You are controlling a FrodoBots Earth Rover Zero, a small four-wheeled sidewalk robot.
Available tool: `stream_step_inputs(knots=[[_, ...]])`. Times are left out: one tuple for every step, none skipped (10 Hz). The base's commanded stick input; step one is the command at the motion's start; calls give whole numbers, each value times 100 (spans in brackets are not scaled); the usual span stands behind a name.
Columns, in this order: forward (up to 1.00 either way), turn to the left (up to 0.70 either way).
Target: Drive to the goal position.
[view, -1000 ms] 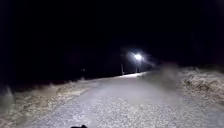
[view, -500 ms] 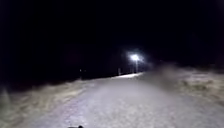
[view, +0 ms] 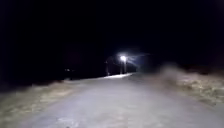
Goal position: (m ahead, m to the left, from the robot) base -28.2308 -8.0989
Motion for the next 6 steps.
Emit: stream_step_inputs(knots=[[-87,-35],[-3,-98],[0,-59],[0,-2],[0,0],[0,0]])
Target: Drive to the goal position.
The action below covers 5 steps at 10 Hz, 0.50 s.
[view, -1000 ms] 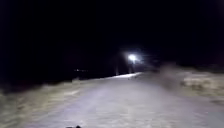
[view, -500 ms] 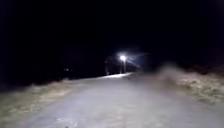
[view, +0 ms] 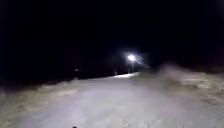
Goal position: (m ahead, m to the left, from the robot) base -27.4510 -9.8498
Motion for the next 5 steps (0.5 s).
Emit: stream_step_inputs(knots=[[0,0],[0,0],[0,0],[0,0],[0,0]])
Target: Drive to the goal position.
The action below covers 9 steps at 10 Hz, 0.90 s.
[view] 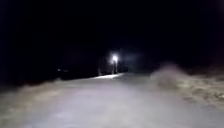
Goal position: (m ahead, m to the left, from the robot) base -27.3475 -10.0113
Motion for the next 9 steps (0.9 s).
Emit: stream_step_inputs(knots=[[0,0],[0,0],[0,-7],[0,-11],[0,-21],[-4,-11],[-16,-14],[-31,-30],[-95,-34]])
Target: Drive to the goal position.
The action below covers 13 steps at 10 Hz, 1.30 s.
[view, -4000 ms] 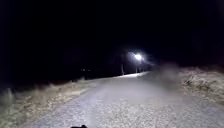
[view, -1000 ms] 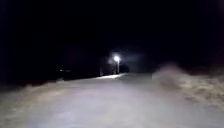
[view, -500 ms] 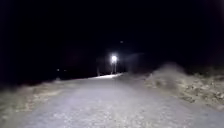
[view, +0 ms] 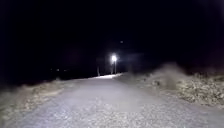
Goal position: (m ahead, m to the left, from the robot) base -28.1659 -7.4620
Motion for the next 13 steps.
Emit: stream_step_inputs(knots=[[-100,-40],[-100,-40],[-100,-40],[-100,-40],[-100,-40],[-100,-40],[-100,-40],[-99,-39],[-93,-34],[-49,-5],[0,0],[0,0],[0,0]])
